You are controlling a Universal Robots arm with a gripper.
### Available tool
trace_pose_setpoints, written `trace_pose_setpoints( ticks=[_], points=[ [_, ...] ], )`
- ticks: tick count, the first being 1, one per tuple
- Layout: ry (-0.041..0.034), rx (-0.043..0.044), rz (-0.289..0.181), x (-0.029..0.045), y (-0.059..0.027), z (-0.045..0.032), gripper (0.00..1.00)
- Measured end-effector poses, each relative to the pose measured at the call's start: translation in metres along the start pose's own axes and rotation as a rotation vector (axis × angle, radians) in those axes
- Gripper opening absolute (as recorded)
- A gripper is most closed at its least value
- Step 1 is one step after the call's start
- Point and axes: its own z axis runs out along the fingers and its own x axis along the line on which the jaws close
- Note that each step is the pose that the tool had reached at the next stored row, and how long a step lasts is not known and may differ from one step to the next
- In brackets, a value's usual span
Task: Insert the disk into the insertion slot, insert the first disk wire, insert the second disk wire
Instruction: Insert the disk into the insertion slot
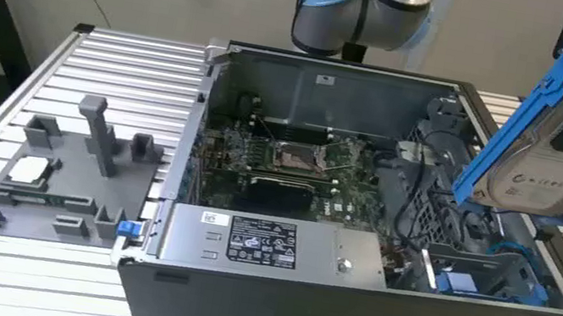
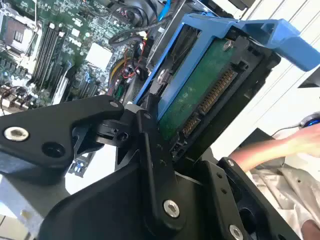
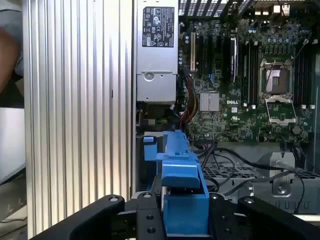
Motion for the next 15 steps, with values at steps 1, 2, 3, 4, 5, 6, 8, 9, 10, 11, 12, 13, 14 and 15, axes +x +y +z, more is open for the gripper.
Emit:
trace_pose_setpoints(
  ticks=[1, 2, 3, 4, 5, 6, 8, 9, 10, 11, 12, 13, 14, 15],
  points=[
    [-0.0001, 0.0, 0.0, 0.0, 0.0, 0.0, 0.0],
    [0.0, 0.0, 0.0, 0.0, 0.0, 0.0, 0.0],
    [-0.0001, 0.0, 0.0, -0.0002, 0.0, 0.0, 0.0],
    [0.0, 0.0, 0.0, -0.0002, 0.0, 0.0, 0.0],
    [0.0, 0.0, 0.0, -0.0002, 0.0, 0.0, 0.0],
    [0.0, 0.0, 0.0, -0.0002, 0.0, 0.0, 0.0],
    [0.0, 0.0, 0.0, -0.0002, 0.0, 0.0, 0.0],
    [-0.0001, 0.0, 0.0, -0.0002, 0.0, 0.0003, 0.0],
    [-0.0001, 0.0, 0.0, -0.0002, 0.0, 0.0005, 0.0],
    [0.0002, 0.0, 0.0, -0.0001, 0.0, 0.0008, 0.0],
    [0.0002, 0.0, 0.0, 0.0, -0.0002, 0.0012, 0.0],
    [0.0, 0.0, 0.0, 0.0002, -0.0003, 0.002, 0.0],
    [0.0001, 0.0, 0.0, 0.0004, -0.0004, 0.0028, 0.0],
    [0.0, 0.0, 0.0, 0.0007, -0.0007, 0.0039, 0.0]
  ],
)
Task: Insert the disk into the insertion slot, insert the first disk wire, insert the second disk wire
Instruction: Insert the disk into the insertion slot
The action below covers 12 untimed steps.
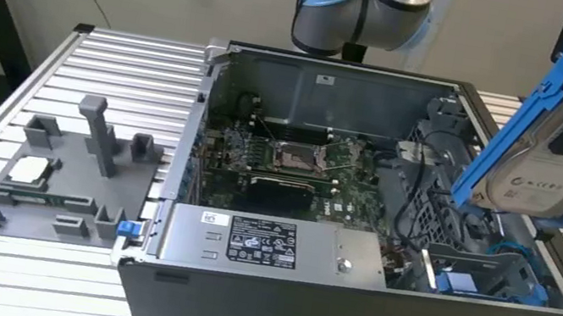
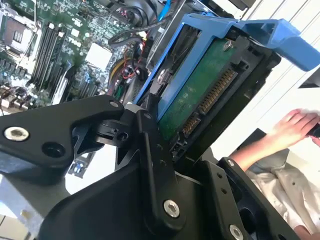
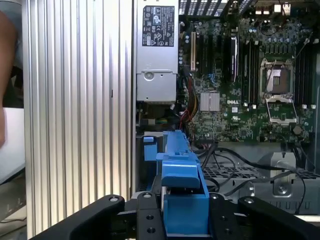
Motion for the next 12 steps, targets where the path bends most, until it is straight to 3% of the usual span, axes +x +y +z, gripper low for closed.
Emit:
trace_pose_setpoints(
  ticks=[12],
  points=[
    [0.0, 0.0, 0.0, 0.0007, -0.002, 0.0163, 0.0]
  ],
)
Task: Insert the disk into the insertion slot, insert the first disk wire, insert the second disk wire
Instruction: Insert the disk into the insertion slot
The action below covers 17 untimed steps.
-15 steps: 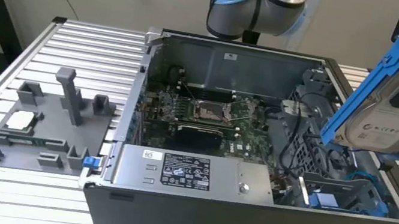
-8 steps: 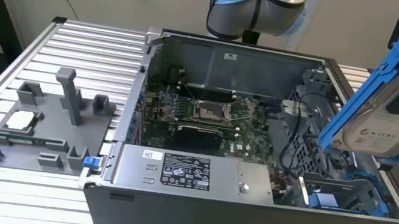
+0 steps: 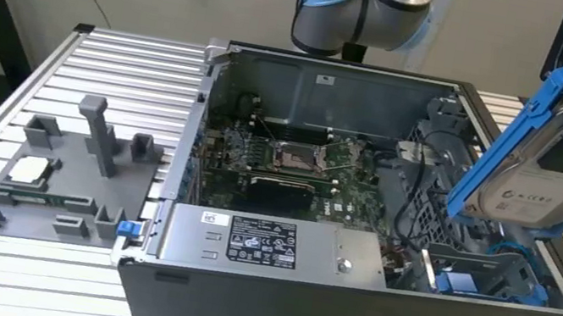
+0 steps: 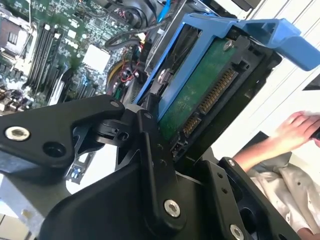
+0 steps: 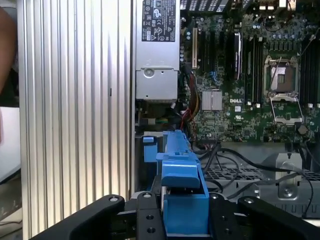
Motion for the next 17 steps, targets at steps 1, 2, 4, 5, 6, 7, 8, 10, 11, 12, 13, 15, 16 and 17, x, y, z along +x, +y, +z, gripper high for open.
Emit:
trace_pose_setpoints(
  ticks=[1, 2, 4, 5, 6, 7, 8, 10, 11, 12, 13, 15, 16, 17],
  points=[
    [-0.0001, 0.0, 0.0, 0.0, -0.0001, 0.0011, 0.0],
    [-0.0001, 0.0, 0.0, 0.0001, -0.0001, 0.0022, 0.0],
    [-0.0001, 0.0, 0.0, 0.0002, -0.0002, 0.0038, 0.0],
    [0.0, 0.0, 0.0, 0.0002, -0.0002, 0.0038, 0.0],
    [-0.0001, 0.0, 0.0, 0.0002, -0.0002, 0.0038, 0.0],
    [0.0, 0.0, 0.0, 0.0002, -0.0002, 0.0038, 0.0],
    [0.0, 0.0, 0.0, 0.0002, -0.0002, 0.0038, 0.0],
    [0.0, 0.0, 0.0, 0.0002, -0.0002, 0.0038, 0.0],
    [0.0001, 0.0, 0.0, 0.0002, -0.0003, 0.0039, 0.0],
    [0.0, 0.0, 0.0, 0.0002, -0.0003, 0.0042, 0.0],
    [-0.0001, 0.0, 0.0, 0.0002, -0.0003, 0.0046, 0.0],
    [0.0001, 0.0, 0.0, 0.0002, -0.0003, 0.006, 0.0],
    [-0.0002, 0.0, 0.0, 0.0003, -0.0004, 0.0072, 0.0],
    [-0.0003, 0.0, 0.0, 0.0005, -0.0004, 0.0086, 0.0]
  ],
)
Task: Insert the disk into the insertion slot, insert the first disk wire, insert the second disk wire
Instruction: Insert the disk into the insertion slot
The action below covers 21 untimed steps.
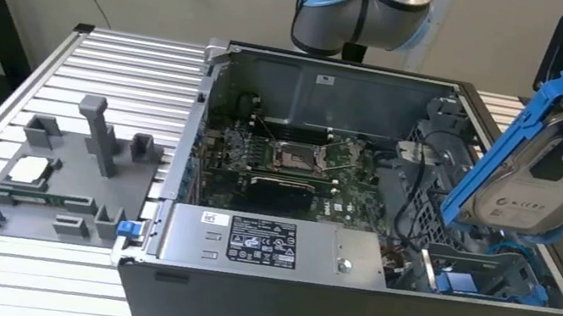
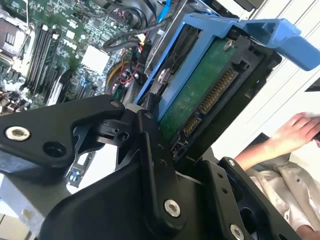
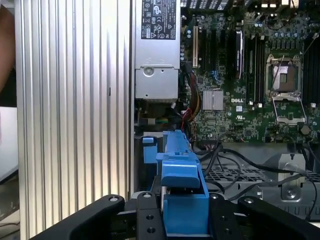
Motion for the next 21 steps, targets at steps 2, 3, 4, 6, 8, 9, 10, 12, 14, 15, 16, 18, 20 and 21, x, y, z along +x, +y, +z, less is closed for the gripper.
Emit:
trace_pose_setpoints(
  ticks=[2, 3, 4, 6, 8, 9, 10, 12, 14, 15, 16, 18, 20, 21],
  points=[
    [0.0003, 0.0, 0.0, 0.0004, -0.0001, 0.003, 0.0],
    [0.0002, 0.0, 0.0, 0.0007, -0.0002, 0.0048, 0.0],
    [0.0001, 0.0, 0.0, 0.001, -0.0003, 0.0066, 0.0],
    [0.0003, 0.0, 0.0, 0.0019, -0.0004, 0.0101, 0.0],
    [0.0001, 0.0, 0.0, 0.0032, -0.0007, 0.0136, 0.0],
    [0.0002, 0.0, 0.0, 0.0038, -0.0009, 0.0152, 0.0],
    [0.0001, 0.0, 0.0, 0.0045, -0.0013, 0.0169, 0.0],
    [0.0002, 0.0, 0.0, 0.0062, -0.0026, 0.0203, 0.0],
    [0.0002, 0.0, 0.0, 0.0069, -0.0035, 0.0239, 0.0],
    [0.0004, 0.0, 0.0, 0.0069, -0.0037, 0.0257, 0.0],
    [0.0003, 0.0, 0.0, 0.0069, -0.004, 0.0276, 0.0],
    [0.0002, 0.0, 0.0, 0.0069, -0.005, 0.0311, 0.0],
    [0.0001, 0.0, 0.0, 0.0069, -0.0072, 0.0348, 0.0],
    [0.0003, 0.0, 0.0, 0.0068, -0.0087, 0.0364, 0.0]
  ],
)
